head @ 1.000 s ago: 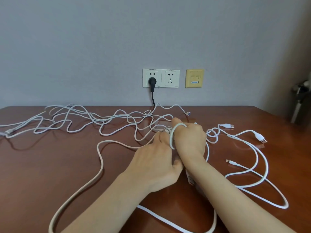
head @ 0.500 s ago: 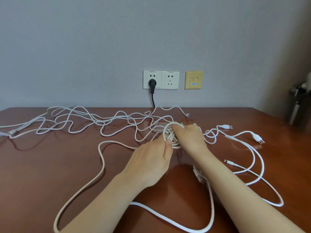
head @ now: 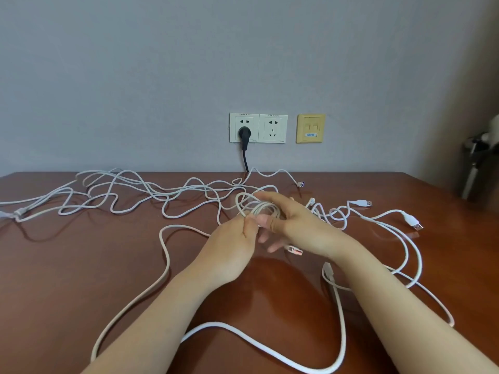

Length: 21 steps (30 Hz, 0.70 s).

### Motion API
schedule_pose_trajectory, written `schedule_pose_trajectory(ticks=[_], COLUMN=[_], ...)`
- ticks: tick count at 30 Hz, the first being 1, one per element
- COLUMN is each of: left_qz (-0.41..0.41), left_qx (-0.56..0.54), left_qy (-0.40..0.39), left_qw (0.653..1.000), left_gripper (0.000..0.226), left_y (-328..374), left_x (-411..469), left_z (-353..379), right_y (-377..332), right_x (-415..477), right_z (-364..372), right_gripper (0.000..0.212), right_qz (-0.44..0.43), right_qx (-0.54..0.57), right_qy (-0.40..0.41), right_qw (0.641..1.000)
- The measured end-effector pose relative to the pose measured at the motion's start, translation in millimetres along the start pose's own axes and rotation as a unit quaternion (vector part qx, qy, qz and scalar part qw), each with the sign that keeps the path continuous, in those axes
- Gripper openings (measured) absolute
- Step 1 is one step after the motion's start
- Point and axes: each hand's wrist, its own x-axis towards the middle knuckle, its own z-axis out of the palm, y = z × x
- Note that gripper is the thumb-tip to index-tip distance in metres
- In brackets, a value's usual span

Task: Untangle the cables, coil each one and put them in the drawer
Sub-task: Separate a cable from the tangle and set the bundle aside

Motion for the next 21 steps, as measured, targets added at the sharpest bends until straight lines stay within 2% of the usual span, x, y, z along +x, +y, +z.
schedule_pose_trajectory(ticks=[6,10,15,18,21], left_qz=[-0.014,-0.003,0.041,0.068,0.072], left_qx=[-0.042,-0.023,0.016,0.073,0.102], left_qy=[0.003,0.001,-0.009,-0.030,-0.022], left_qw=[0.999,1.000,0.999,0.995,0.992], left_gripper=[0.041,0.040,0.033,0.048,0.043], left_y=[-2,-3,-1,-3,-6], left_x=[3,1,-2,-2,-1], left_z=[-2,-5,-8,-9,-12], right_y=[-1,1,4,6,6], right_x=[-2,0,2,3,3], right_z=[-5,1,5,9,10], right_gripper=[0.048,0.039,0.028,0.026,0.025], right_qz=[0.007,-0.013,-0.033,-0.041,-0.033], right_qx=[0.177,0.138,0.189,0.211,0.244], right_qy=[-0.031,0.005,0.052,0.065,0.065], right_qw=[0.984,0.990,0.980,0.975,0.967])
